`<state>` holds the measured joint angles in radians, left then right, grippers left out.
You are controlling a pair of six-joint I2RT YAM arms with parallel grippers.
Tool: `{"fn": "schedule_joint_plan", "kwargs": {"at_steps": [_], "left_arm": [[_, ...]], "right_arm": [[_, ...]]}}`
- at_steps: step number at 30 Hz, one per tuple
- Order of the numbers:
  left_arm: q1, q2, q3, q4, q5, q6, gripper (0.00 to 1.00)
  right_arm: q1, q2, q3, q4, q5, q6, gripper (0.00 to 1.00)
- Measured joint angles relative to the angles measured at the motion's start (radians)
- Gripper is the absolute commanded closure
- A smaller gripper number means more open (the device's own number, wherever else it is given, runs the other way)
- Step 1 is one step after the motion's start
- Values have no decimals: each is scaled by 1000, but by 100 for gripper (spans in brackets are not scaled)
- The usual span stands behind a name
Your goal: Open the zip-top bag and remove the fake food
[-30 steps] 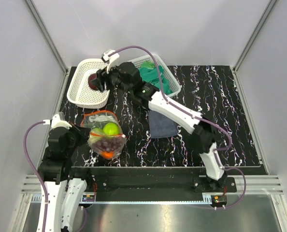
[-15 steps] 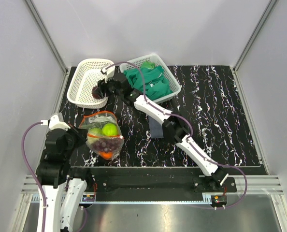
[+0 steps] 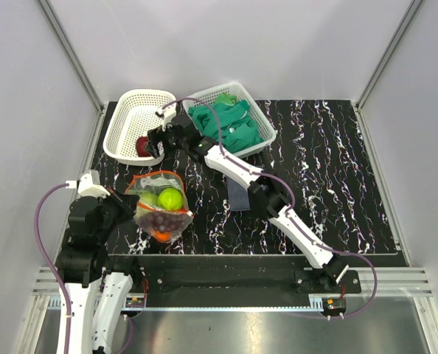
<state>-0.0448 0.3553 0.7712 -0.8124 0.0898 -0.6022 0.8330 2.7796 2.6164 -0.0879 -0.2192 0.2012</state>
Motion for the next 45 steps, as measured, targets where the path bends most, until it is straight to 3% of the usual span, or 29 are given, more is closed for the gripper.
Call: {"fn": "schedule_joint_plan", "kwargs": {"at_steps": [4, 8, 13, 18, 27, 36, 45], "left_arm": [[0, 2, 0, 2, 8, 5, 100], [0, 6, 0, 3, 11, 11, 100], [0, 6, 0, 2, 16, 11, 100], [0, 6, 0, 3, 30, 11, 100], [0, 6, 0, 4, 42, 11, 100], [0, 6, 0, 3, 42, -13, 100], [0, 3, -22, 31, 73, -54, 100]], "right_arm": [[0, -109, -61, -152, 26, 9, 4], [0, -354, -250, -281, 43, 42, 9], [14, -695, -455, -338, 18, 69, 19], [111, -911, -593, -349, 18, 62, 21], [274, -907, -737, -399, -11, 78, 52], [275, -878, -781, -417, 72, 106, 55], [259, -787, -800, -409, 134, 117, 47]]}}
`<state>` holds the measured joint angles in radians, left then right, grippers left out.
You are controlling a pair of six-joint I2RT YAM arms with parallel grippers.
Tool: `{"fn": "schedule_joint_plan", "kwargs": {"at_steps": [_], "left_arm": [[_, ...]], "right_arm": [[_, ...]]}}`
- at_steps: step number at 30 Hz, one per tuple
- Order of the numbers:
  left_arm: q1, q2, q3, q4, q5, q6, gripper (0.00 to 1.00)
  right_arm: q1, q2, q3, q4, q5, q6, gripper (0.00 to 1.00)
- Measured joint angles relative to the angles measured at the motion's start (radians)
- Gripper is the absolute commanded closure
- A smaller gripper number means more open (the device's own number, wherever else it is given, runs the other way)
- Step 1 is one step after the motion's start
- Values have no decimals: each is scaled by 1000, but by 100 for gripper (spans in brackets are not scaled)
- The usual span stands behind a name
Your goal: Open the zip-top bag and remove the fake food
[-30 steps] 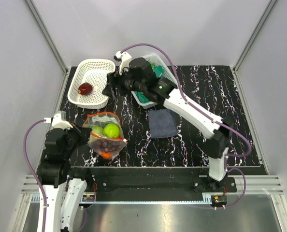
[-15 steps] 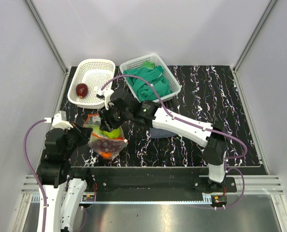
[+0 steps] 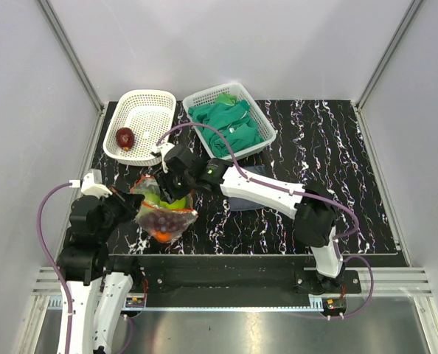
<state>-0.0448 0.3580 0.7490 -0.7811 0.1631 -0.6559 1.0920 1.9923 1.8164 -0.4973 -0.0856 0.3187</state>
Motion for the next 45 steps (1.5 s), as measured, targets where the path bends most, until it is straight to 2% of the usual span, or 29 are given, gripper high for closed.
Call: {"fn": "schedule_joint_plan", "kwargs": {"at_steps": [5, 9, 14, 27, 32, 37, 41, 45], "left_arm": [[0, 0, -5, 13, 17, -4, 100], [0, 2, -6, 19, 24, -5, 100], [0, 3, -19, 31, 31, -7, 100], [0, 16, -23, 35, 44, -7, 100], [0, 26, -23, 35, 49, -7, 100], [0, 29, -23, 37, 50, -7, 100], [0, 29, -24, 40, 50, -7, 100], [0, 28, -35, 50, 49, -7, 100]], "right_arm": [[-7, 23, -14, 11, 43, -6, 37], [-8, 23, -16, 11, 51, -11, 23], [-8, 23, -23, 12, 58, -24, 14], [-12, 68, -41, 11, 94, -43, 3], [-12, 76, -60, -2, 97, -46, 5], [-12, 77, -60, -6, 96, -55, 24], [-12, 77, -60, -7, 94, -60, 30], [-12, 69, -60, -10, 83, -61, 43]]}}
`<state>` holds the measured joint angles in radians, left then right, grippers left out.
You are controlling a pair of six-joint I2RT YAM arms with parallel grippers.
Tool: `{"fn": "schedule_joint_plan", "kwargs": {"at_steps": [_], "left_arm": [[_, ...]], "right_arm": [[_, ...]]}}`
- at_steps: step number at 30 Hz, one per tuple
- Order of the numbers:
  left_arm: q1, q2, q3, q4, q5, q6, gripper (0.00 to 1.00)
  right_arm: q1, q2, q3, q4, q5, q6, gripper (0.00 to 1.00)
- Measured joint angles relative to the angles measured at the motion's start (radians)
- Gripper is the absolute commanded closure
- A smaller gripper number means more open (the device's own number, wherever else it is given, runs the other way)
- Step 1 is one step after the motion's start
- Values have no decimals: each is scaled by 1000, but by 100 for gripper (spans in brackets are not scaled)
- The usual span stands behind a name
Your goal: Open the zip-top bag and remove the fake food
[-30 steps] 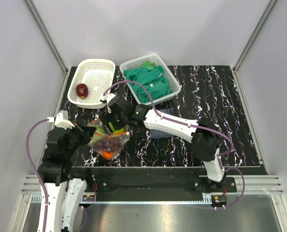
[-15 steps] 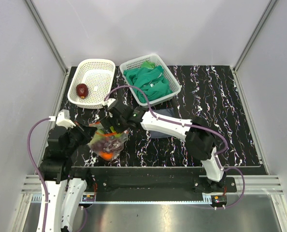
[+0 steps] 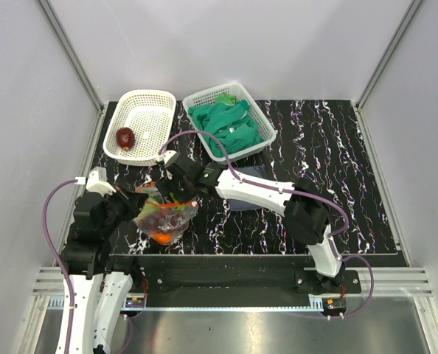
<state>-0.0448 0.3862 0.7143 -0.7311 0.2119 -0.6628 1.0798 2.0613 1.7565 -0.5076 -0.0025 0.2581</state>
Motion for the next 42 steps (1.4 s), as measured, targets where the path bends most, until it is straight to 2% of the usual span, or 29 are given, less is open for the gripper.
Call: {"fn": "schedule_joint_plan", "kwargs": {"at_steps": [5, 15, 23, 28, 32, 36, 42], "left_arm": [[0, 0, -4, 5, -6, 0, 100], [0, -20, -5, -1, -29, 4, 100], [0, -20, -5, -2, -30, 4, 100], [0, -48, -5, -11, -31, 8, 100], [0, -69, -5, -26, -36, 9, 100], [0, -71, -6, -31, -36, 8, 100], [0, -71, -6, -34, -37, 10, 100]], "right_arm": [[0, -64, -15, -3, -37, 2, 48], [0, -323, -108, 61, -89, 9, 51], [-47, -339, -74, 89, -97, 6, 51], [-132, -261, 84, 100, -70, -35, 50], [-205, -132, 277, 119, -71, -58, 46], [-252, 82, 540, 136, -87, -106, 44], [-257, 403, 874, 127, -131, -149, 42]]}}
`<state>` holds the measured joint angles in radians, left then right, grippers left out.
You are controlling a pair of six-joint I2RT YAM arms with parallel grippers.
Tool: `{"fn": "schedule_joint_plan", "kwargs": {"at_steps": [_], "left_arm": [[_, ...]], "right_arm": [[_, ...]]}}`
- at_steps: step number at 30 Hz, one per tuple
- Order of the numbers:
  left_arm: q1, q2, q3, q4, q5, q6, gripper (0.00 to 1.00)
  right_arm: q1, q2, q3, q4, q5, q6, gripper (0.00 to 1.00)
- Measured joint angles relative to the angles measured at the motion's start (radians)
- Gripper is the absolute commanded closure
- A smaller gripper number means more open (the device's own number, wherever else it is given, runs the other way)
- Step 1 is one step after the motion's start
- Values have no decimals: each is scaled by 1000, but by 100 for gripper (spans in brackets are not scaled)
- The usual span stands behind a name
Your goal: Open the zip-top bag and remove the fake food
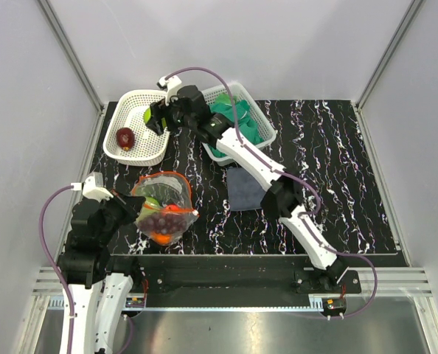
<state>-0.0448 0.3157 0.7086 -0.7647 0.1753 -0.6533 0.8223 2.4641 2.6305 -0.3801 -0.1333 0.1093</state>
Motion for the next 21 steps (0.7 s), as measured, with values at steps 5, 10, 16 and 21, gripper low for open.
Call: {"fn": "schedule_joint_plan", "kwargs": {"at_steps": [5, 10, 16, 21], "left_arm": [[0, 0, 0, -5, 0, 7, 100], [0, 0, 0, -5, 0, 11, 100], [0, 0, 0, -5, 4, 26, 100], [0, 0, 0, -5, 5, 29, 100]], "right_arm": [[0, 140, 79, 28, -58, -6, 40], [0, 206, 64, 124, -116, -2, 39], [2, 317, 95, 176, -149, 23, 29], [8, 344, 94, 180, -148, 30, 13]]}}
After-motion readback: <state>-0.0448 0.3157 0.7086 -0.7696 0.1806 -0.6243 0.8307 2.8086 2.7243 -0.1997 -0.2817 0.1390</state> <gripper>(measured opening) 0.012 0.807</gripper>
